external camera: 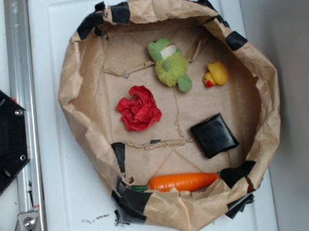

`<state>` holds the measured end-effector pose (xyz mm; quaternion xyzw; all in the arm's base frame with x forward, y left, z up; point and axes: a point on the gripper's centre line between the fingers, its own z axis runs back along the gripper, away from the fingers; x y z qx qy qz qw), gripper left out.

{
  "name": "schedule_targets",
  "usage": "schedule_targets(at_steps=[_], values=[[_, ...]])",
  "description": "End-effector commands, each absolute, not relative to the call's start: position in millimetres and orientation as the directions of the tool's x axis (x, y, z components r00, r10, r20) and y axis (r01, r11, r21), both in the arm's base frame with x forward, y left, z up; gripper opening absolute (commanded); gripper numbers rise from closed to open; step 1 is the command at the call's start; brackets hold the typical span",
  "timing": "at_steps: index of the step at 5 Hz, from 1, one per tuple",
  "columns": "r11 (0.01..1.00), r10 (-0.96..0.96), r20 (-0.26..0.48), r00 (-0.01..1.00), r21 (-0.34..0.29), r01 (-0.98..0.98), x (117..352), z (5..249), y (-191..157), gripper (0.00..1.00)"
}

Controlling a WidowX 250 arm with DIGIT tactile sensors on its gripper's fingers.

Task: Grab the green animal.

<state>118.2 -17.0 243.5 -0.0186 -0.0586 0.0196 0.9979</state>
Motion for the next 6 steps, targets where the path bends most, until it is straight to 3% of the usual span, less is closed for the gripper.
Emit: schedule_targets(at_steps=[1,2,3,4,5,6], values=[[0.999,0.041,0.116,0.992,-0.039,-0.037,118,243,-17,1.00],[0.977,-0.208,0.132,0.969,-0.017,0.212,168,205,3,1.00],[0.939,-0.342,0.154,0.927,0.021,0.342,220,173,13,1.00],[0.908,-0.419,0.139,0.897,0.052,0.416,250,137,31,1.00],[0.866,-0.501,0.123,0.857,0.081,0.494,263,99,37,1.00],[0.927,-0.374,0.071,0.924,0.052,0.372,259,67,67,1.00]])
